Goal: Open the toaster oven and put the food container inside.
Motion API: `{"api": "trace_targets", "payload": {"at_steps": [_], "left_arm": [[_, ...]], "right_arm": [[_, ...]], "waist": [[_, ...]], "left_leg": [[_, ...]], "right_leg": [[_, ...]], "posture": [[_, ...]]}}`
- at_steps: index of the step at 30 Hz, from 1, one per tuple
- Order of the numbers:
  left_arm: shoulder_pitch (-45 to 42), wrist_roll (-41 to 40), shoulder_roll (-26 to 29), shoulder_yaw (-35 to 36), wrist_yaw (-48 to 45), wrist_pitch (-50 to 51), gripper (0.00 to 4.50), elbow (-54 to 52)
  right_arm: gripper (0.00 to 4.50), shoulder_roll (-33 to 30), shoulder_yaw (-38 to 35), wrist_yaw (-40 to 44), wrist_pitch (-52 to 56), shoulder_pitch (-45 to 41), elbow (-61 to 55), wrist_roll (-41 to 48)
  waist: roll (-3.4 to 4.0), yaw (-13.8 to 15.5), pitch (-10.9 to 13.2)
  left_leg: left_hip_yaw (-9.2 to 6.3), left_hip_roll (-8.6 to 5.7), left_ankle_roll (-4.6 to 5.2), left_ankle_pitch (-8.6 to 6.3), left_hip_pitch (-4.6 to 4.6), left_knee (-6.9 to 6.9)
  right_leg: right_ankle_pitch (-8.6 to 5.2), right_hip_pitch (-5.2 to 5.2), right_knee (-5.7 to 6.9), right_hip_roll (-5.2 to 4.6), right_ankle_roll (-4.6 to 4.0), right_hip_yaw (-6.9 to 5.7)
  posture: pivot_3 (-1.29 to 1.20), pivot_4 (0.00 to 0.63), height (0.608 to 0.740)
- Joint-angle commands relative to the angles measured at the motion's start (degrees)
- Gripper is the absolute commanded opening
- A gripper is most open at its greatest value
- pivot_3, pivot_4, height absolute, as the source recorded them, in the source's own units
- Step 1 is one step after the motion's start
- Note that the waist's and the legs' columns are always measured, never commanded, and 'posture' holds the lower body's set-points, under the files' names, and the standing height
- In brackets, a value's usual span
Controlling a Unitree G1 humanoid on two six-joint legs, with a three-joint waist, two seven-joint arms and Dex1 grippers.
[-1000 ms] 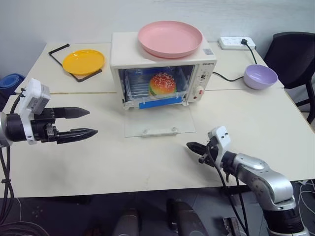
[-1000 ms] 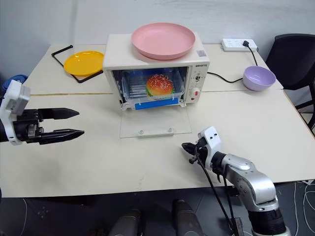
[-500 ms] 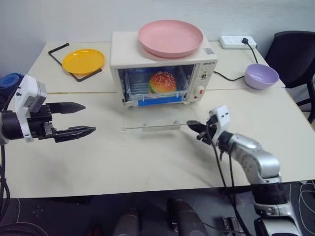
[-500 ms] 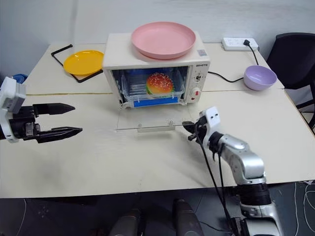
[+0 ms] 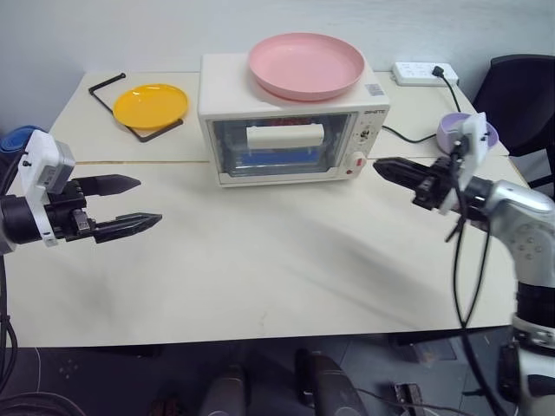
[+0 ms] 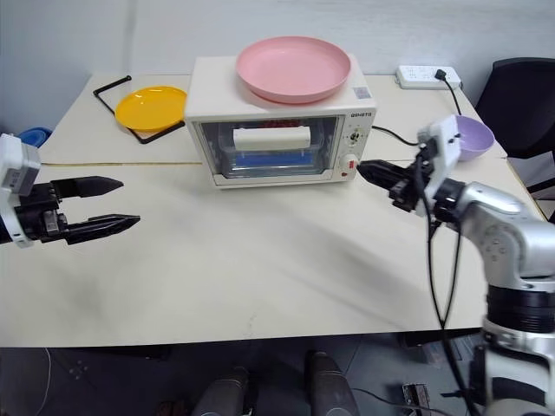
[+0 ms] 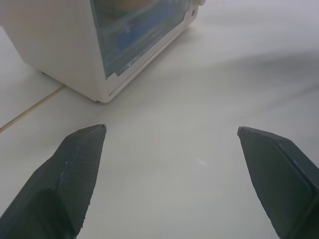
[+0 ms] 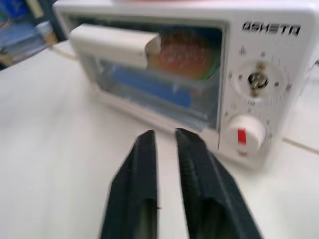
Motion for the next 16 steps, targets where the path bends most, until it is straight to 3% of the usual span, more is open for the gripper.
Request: {"api": "trace_targets", "payload": {"at_steps": [1, 9, 16], "left_arm": [[-0.02, 0.26, 1.97, 3.16, -1.08, -1.44, 4.5, 0.7], [-0.57, 1.02, 3.74, 4.31, -2.74, -3.2, 4.5, 2.91], [-2.45, 2.35, 0.25, 0.25, 1.74, -4.93, 4.5, 2.4]], "right_arm": [[1.84, -5.9, -4.03, 6.25, 1.7, 0.93, -1.82, 3.48], [4.46, -11.04, -5.21, 9.78, -1.87, 3.32, 0.56, 0.46], [4.46, -8.91, -2.71, 7.01, -7.92, 5.72, -0.64, -5.56]], "waist": [[0.04, -0.15, 0.02], [0.06, -0.13, 0.03], [0.11, -0.12, 0.06]], "left_leg": [[0.0, 0.01, 0.01, -0.01, 0.01, -0.01], [0.1, 0.06, -0.02, 0.02, 0.19, 0.01], [0.24, 0.01, -0.02, 0.03, 0.18, 0.1]], "right_leg": [[0.0, 0.0, -0.01, 0.01, 0.0, 0.0], [-0.03, 0.01, 0.21, 0.15, -0.05, 0.05], [0.03, 0.01, 0.24, 0.13, 0.06, 0.02]], "posture": [[0.0, 0.15, 0.74], [0.0, 0.15, 0.74], [0.0, 0.15, 0.74]]}}
